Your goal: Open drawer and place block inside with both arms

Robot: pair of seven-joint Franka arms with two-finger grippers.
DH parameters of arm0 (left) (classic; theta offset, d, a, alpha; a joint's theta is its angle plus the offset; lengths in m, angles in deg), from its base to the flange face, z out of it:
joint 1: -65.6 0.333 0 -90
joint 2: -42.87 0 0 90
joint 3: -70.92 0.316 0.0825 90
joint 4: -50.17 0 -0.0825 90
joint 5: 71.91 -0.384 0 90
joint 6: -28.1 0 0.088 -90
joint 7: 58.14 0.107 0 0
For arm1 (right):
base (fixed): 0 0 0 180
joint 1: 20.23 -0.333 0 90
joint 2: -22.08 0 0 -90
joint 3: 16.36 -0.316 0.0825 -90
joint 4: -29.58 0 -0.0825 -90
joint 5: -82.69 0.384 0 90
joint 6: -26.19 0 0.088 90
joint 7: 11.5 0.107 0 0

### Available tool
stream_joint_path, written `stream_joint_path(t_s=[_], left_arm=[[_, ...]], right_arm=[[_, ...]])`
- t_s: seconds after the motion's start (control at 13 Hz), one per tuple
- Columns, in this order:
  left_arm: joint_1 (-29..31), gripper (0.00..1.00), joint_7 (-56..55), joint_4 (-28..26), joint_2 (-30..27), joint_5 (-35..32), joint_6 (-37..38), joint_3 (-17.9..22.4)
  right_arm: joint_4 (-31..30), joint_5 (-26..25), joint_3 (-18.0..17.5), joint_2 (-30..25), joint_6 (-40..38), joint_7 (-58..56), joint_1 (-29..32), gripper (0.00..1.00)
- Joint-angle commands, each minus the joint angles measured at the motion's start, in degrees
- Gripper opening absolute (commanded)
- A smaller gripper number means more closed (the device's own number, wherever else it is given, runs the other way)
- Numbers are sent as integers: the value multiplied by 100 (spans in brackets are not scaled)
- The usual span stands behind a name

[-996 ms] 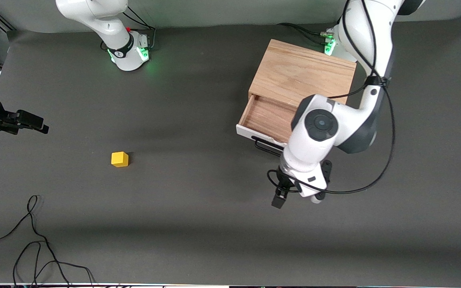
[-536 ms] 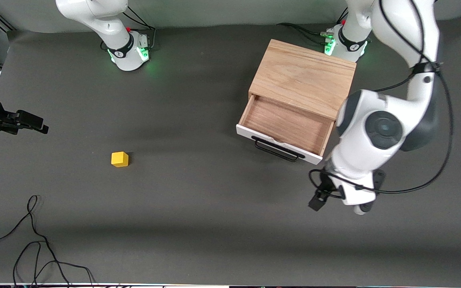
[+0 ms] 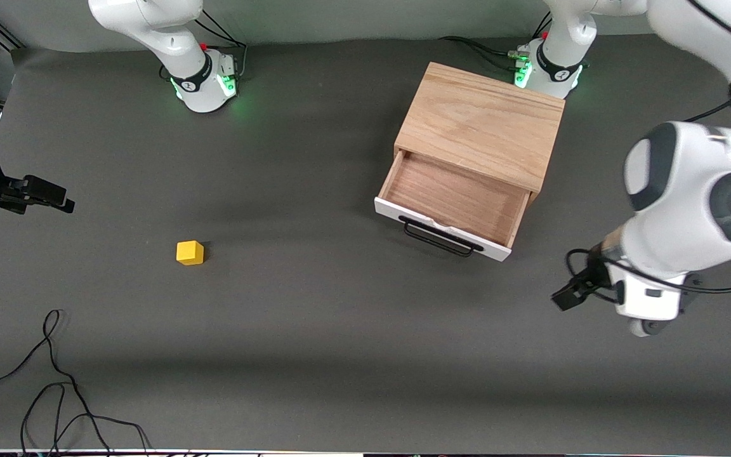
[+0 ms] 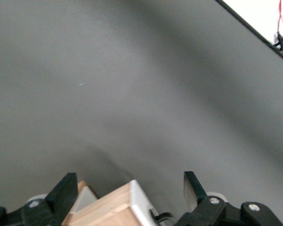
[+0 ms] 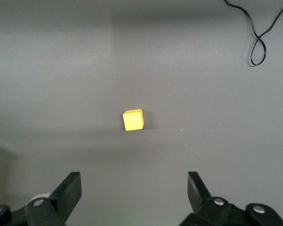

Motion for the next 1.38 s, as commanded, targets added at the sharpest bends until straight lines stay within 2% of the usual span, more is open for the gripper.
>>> stream_joint_path(t_s=[0.0,0.23,0.54,0.84,1.07,1.15,1.3], left_arm=[[382,100,1035,-366,-491,113,413,-46],[593,100,1881,-1015,-1070,61,371,-11],[656,100,2515,-1517,-1581,-36,362,-11],[665,100,2989,-1640,-1818,-159,467,-11],[796,100,3410,-1676,-1950,-150,414,-11],[849,100,3725,-1676,-1986,-150,388,-11],[910,100,4323,-1702,-2117,-150,467,-11]], right_arm=[[-14,-56,1,-54,55,-29,-8,100],[-14,-56,-8,-1,186,-29,-17,100],[-14,-56,-43,236,336,50,-43,100],[-23,-30,-87,604,590,68,-52,100],[-41,-3,-271,973,801,382,-61,100],[-110,-21,-420,1088,985,576,-61,100],[-303,-56,-474,1228,1354,526,-52,100]])
